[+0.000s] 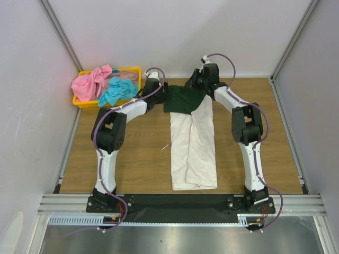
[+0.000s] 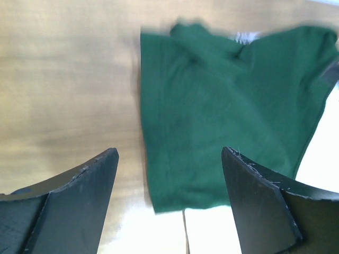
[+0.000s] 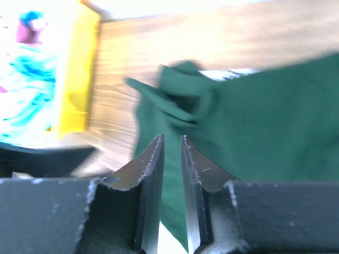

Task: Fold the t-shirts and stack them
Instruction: Fold the tshirt

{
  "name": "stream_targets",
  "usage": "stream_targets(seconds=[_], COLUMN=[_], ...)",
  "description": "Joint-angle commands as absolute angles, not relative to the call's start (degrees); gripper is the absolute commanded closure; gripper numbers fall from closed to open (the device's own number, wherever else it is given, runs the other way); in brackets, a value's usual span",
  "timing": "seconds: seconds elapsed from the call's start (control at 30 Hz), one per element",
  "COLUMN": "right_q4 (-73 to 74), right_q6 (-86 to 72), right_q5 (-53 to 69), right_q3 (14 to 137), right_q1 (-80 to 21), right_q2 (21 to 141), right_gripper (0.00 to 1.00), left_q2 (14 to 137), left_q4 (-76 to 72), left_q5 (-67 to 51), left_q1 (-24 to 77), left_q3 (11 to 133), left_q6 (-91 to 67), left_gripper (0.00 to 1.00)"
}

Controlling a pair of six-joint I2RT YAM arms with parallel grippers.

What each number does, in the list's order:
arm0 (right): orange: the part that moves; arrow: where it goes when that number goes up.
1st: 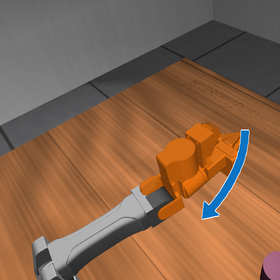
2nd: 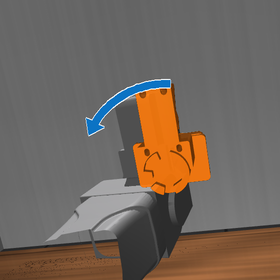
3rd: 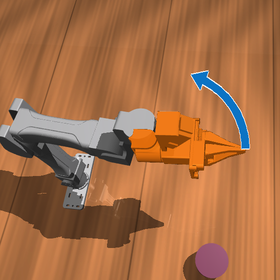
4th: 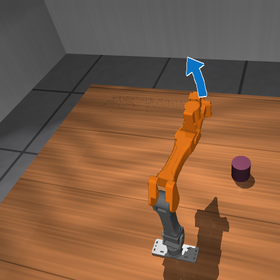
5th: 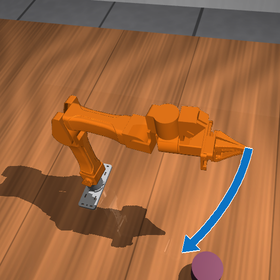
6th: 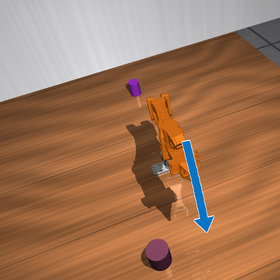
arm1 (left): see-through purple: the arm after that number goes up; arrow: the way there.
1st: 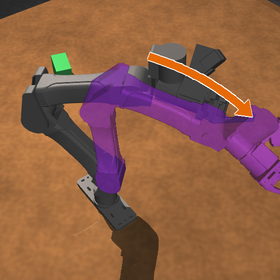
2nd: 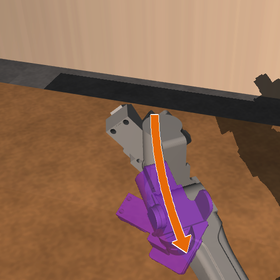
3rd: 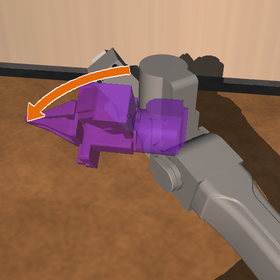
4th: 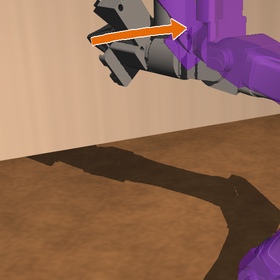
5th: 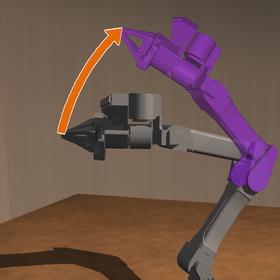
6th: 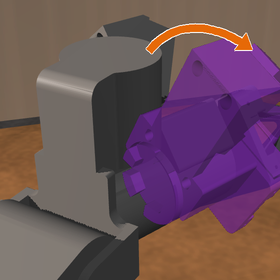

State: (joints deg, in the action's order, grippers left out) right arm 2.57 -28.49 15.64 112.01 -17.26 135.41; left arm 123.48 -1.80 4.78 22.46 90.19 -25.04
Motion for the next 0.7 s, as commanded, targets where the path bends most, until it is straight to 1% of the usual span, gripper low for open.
stream_targets(seconds=[0.0, 0.2, 0.27, 0.37, 0.5, 0.67], right_q4=[3.0, 3.4, 3.5, 3.9, 3.6, 3.4], right_q6=[-29.6, -30.9, -30.9, -31.6, -31.6, -31.0], right_q5=[14.4, 14.2, 13.4, 13.9, 13.5, 13.0], right_q3=[116.3, 117.7, 117.6, 117.4, 115.4, 115.0], right_q1=[-18.9, -20.4, -21.0, -21.1, -21.1, -21.2], right_q2=[137.2, 138.8, 140.0, 141.5, 141.2, 141.2], right_gripper=[0.75, 0.75, 0.78, 0.79, 0.80, 0.80], left_q2=[122.0, 122.7, 123.0, 124.3, 125.8, 124.9], left_q4=[-4.8, -8.1, -10.5, -12.8, -12.4, -10.8], left_q5=[0.4, -1.9, -2.9, -3.6, -4.4, -1.2], left_q1=[22.2, 22.1, 21.8, 21.7, 21.6, 21.6], left_q3=[86.6, 83.6, 82.5, 82.0, 82.4, 81.1], left_q6=[-30.3, -33.5, -34.4, -35.8, -38.2, -40.8], left_gripper=[0.16, 0.20, 0.23, 0.25, 0.26, 0.24])
